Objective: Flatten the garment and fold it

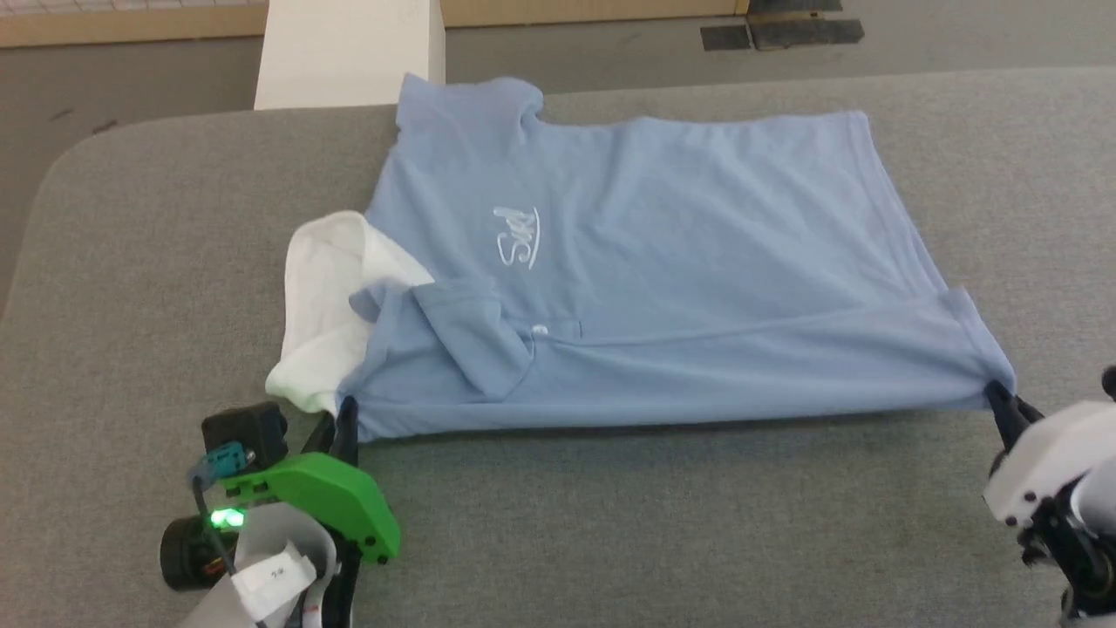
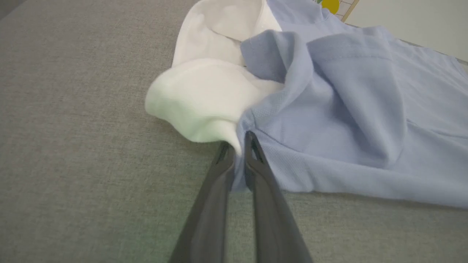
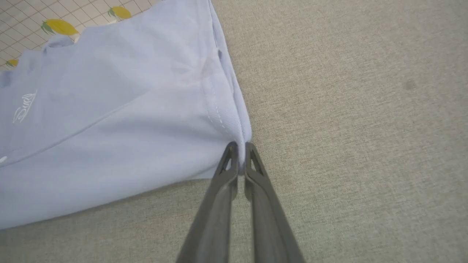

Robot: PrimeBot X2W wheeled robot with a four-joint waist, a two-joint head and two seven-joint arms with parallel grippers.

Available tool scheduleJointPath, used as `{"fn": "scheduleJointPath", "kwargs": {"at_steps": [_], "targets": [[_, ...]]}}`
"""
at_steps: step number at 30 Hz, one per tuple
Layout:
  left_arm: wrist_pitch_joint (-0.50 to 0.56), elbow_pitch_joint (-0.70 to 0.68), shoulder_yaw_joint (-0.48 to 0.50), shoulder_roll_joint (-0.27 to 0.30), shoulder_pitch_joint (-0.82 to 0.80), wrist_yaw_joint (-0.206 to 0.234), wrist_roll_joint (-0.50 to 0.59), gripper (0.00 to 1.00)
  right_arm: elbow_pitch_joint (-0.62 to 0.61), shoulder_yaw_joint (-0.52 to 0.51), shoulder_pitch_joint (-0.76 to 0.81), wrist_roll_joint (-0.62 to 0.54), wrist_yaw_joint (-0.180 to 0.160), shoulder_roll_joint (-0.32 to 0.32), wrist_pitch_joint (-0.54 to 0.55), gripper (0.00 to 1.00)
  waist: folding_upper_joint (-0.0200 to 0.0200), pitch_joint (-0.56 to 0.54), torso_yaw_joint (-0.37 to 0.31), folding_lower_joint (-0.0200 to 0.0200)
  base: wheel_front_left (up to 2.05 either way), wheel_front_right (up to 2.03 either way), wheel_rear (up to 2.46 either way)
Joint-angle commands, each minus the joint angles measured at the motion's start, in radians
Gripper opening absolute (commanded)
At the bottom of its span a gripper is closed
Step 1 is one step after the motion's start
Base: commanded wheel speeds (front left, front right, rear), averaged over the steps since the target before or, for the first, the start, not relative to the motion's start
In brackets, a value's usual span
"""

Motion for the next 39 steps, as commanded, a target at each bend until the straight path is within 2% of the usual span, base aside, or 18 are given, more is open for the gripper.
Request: {"fn": "scheduleJointPath", "kwargs": {"at_steps": [1, 7, 12, 15, 23, 24, 25, 26, 27, 28, 33, 39], "targets": [[0.01, -0.029, 0.006, 0.026, 0.032, 0.02, 0.008, 0.0, -0.031, -0.008, 0.033, 0.009, -0.002, -0.002, -0.007, 0.0, 0.0, -0.024, -0.002, 0.0, 0.0, 0.0, 0.0], [0.117, -0.177, -0.017, 0.106, 0.16, 0.11, 0.007, 0.0, -0.133, -0.012, 0.153, 0.013, -0.002, -0.002, 0.052, 0.0, 0.0, -0.047, -0.013, 0.0, 0.0, 0.0, 0.0], [0.182, -0.238, -0.049, 0.127, 0.235, 0.142, -0.011, 0.0, -0.114, -0.021, 0.213, 0.002, -0.002, -0.002, 0.106, 0.0, 0.0, -0.041, -0.015, 0.0, 0.0, 0.0, 0.0], [0.192, -0.223, -0.064, 0.113, 0.252, 0.135, -0.025, 0.0, -0.073, -0.022, 0.221, 0.002, -0.002, -0.002, 0.113, 0.0, 0.0, -0.035, -0.013, 0.0, 0.0, 0.0, 0.0], [0.179, -0.112, -0.095, 0.063, 0.234, 0.07, -0.048, 0.0, 0.082, 0.019, 0.207, 0.007, -0.002, -0.002, 0.047, 0.0, 0.0, -0.032, -0.011, 0.0, 0.0, 0.0, 0.0], [0.169, -0.106, -0.091, 0.054, 0.231, 0.062, -0.052, 0.2, 0.099, 0.024, 0.206, 0.01, -0.002, -0.002, 0.032, 0.0, 0.0, -0.034, -0.011, 0.0, 0.0, 0.0, 0.0], [0.159, -0.103, -0.088, 0.048, 0.229, 0.059, -0.054, 0.87, 0.108, 0.025, 0.205, 0.014, -0.002, -0.002, 0.014, 0.0, 0.0, -0.036, -0.01, 0.0, 0.0, 0.0, 0.0], [0.15, -0.101, -0.085, 0.045, 0.229, 0.053, -0.056, 1.0, 0.12, 0.027, 0.206, 0.023, -0.002, -0.002, -0.005, 0.21, 0.0, -0.041, -0.009, 0.0, 0.0, 0.0, 0.0], [0.143, -0.101, -0.082, 0.042, 0.23, 0.051, -0.058, 1.0, 0.124, 0.032, 0.208, 0.031, -0.002, -0.002, -0.02, 0.43, 0.0, -0.045, -0.008, 0.0, 0.0, 0.0, 0.0], [0.134, -0.104, -0.076, 0.043, 0.232, 0.048, -0.06, 1.0, 0.125, 0.034, 0.214, 0.035, -0.002, -0.002, -0.045, 0.98, 0.0, -0.051, -0.007, 0.0, 0.0, 0.0, 0.0], [0.062, -0.153, -0.051, 0.07, 0.23, 0.032, -0.03, 1.0, 0.081, 0.054, 0.249, 0.04, -0.002, -0.002, -0.179, 1.0, 0.0, -0.078, -0.002, 0.0, 0.0, 0.0, 0.0], [-0.076, -0.186, -0.027, 0.13, 0.166, -0.005, 0.08, 1.0, -0.032, 0.121, 0.268, 0.012, -0.002, -0.006, -0.374, 1.0, 0.0, -0.088, -0.009, 0.0, 0.0, 0.0, 0.0]]}}
